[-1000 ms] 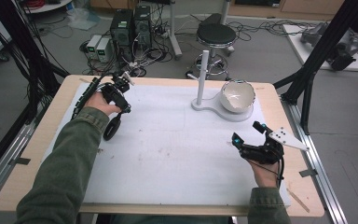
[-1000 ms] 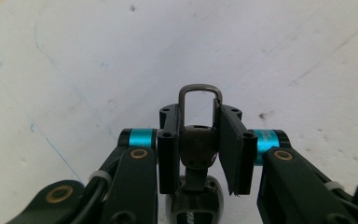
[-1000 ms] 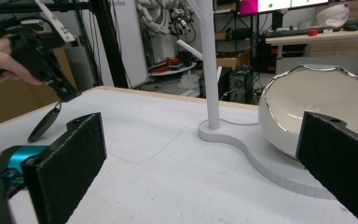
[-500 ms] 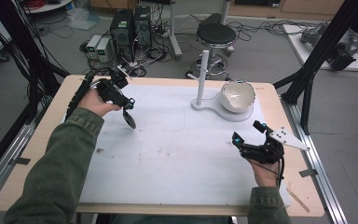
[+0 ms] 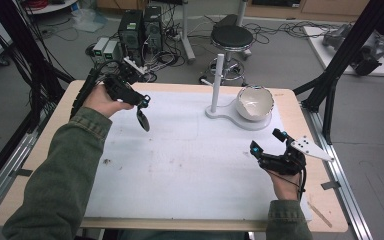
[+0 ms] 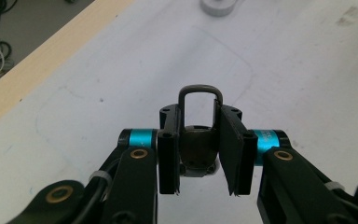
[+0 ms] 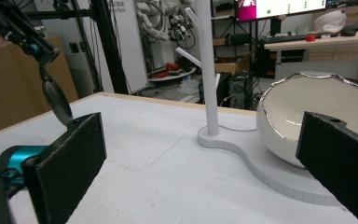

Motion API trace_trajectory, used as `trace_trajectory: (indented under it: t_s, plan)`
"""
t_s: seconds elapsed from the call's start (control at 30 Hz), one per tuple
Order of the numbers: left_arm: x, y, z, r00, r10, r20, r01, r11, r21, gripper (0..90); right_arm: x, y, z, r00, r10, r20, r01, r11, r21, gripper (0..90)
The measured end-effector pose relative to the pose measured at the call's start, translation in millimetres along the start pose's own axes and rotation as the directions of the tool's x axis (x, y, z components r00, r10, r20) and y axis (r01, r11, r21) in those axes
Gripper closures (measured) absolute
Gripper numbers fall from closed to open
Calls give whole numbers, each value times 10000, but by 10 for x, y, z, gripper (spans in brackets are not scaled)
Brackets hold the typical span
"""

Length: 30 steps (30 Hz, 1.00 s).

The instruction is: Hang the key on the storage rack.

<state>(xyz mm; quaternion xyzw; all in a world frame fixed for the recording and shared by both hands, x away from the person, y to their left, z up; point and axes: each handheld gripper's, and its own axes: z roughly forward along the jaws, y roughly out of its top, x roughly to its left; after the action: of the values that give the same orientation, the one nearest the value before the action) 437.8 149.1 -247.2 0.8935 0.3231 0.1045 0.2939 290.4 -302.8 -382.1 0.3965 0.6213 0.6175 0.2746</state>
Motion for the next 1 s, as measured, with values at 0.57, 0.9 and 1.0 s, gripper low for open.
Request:
trace_trajectory:
  t_s: [0.57,0.9,1.0]
  plan:
    - [-220,555,-10,9968,795,-74,-796,9967,-152,700,-31,17,-35,9999,142,3,-142,9997,-183,8]
    - [-453,955,102,9900,1408,5,-1408,9899,-187,700,-45,11,-38,9999,134,39,-134,9998,-133,7]
    - [-521,1055,157,9886,1502,31,-1501,9884,-212,700,-55,16,-61,9999,141,89,-139,9997,-198,8]
